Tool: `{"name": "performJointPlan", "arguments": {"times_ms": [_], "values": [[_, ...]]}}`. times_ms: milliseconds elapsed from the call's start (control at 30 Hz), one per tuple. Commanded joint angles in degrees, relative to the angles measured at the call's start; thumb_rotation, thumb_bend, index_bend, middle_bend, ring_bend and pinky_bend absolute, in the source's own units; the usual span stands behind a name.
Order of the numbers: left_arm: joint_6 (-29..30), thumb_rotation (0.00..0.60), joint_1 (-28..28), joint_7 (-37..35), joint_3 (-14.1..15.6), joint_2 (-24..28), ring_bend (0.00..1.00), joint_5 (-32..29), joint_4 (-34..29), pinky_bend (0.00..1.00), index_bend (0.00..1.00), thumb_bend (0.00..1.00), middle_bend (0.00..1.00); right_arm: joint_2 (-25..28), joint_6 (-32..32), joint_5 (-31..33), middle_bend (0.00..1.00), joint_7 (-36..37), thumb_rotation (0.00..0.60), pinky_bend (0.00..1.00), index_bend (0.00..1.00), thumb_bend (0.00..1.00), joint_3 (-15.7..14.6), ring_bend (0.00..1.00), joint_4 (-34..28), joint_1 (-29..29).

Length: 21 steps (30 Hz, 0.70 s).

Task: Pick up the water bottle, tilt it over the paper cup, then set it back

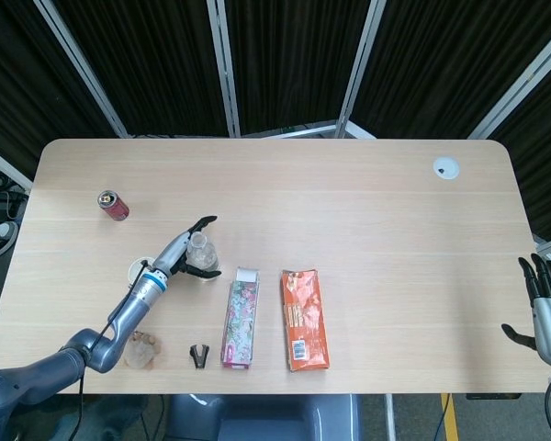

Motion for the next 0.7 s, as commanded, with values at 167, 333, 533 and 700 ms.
{"name": "performJointPlan", "arguments": {"times_ms": [167, 333, 533, 700], "values": [[-0.3, 0.6, -1.0, -3.4, 0.3, -1.3, 0.05, 0.2, 1.2, 0.09, 0.24, 0.0, 0.23, 0.0, -0.1, 0.2, 0.0, 0.2, 0.6, 0.0, 0.0, 0.0, -0.1, 0.0, 0.2, 0.1], [-0.7, 0.6, -1.6, -5.9, 0.2, -1.7, 0.12, 0.0, 0.8, 0.15, 0.33, 0.06, 0.31, 0.1, -0.4, 0.3, 0.0, 0.5, 0.6, 0.0, 0.0, 0.0, -0.2, 0.0, 0.2, 0.2], [-0.2, 0.6, -1.6, -7.6, -0.4, -2.4, 0.27, -0.9, 0.8, 0.3, 0.49, 0.29, 0.46, 0.2, -0.7, 0.5, 0.0, 0.7, 0.6, 0.0, 0.0, 0.0, -0.3, 0.0, 0.2, 0.3], [1.0, 0.6, -1.4, -7.1, -1.0, -2.4, 0.32, -1.4, 0.3, 0.36, 0.56, 0.37, 0.51, 0.3, -0.7, 0.4, 0.0, 0.9, 0.6, 0.0, 0.0, 0.0, -0.4, 0.0, 0.2, 0.3]]}}
